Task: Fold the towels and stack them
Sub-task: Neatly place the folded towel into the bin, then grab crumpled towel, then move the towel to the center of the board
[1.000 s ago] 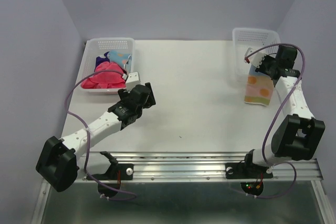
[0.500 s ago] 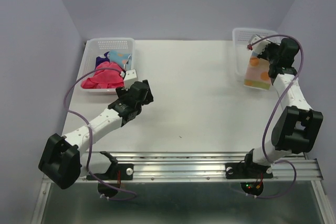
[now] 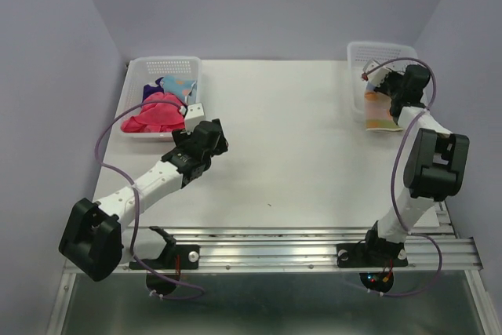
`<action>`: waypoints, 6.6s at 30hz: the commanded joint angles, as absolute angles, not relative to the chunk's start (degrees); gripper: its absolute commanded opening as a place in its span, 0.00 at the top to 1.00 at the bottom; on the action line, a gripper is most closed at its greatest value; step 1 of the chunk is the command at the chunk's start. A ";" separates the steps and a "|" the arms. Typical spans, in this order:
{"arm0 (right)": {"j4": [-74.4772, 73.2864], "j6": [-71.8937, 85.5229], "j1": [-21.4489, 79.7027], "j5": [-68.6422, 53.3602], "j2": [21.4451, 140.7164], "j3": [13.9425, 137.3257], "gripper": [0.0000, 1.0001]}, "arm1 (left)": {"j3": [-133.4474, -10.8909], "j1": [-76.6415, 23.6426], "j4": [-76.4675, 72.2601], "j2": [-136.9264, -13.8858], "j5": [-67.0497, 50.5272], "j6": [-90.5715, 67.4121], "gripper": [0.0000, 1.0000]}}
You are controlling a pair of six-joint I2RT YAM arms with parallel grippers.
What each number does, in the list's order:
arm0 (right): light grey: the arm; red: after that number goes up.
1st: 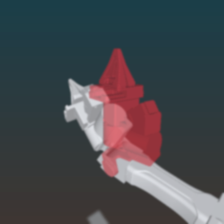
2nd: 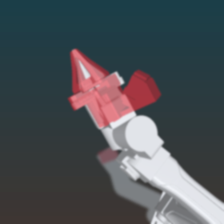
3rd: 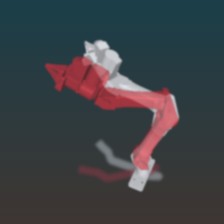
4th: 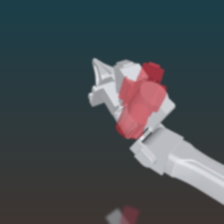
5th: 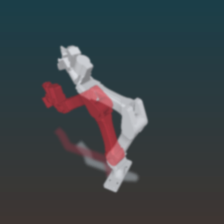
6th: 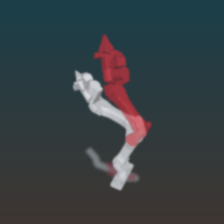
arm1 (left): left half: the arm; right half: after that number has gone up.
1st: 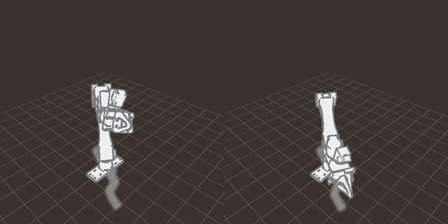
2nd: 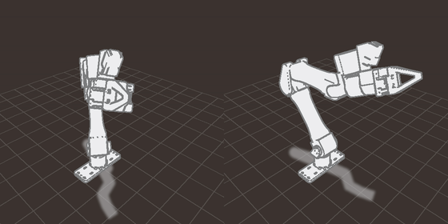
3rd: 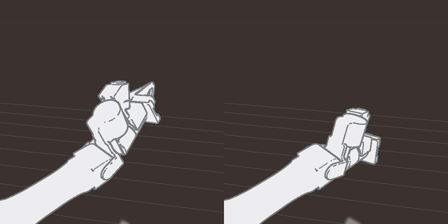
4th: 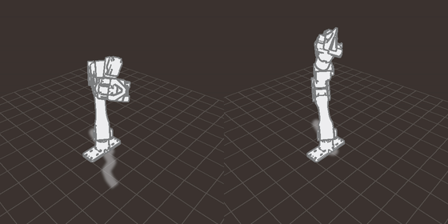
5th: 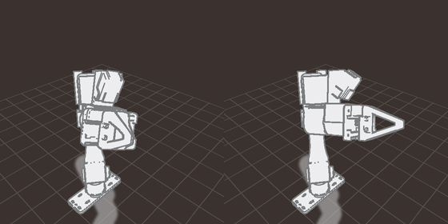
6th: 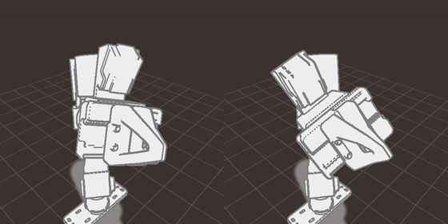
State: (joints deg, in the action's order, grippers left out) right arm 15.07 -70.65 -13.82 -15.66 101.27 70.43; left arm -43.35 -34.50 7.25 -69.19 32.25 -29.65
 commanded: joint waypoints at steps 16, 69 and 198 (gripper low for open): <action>23.99 -69.00 -13.80 -15.12 121.46 84.45 0.99 | -44.82 -33.23 1.85 -69.52 36.47 -26.28 0.01; 22.23 -63.46 -11.95 -14.06 123.40 93.87 0.00 | -44.65 -31.11 0.26 -68.47 34.37 -24.96 0.01; 0.18 24.17 7.21 18.45 57.83 41.66 0.00 | -98.56 -35.07 -3.51 -80.16 -8.55 -15.73 1.00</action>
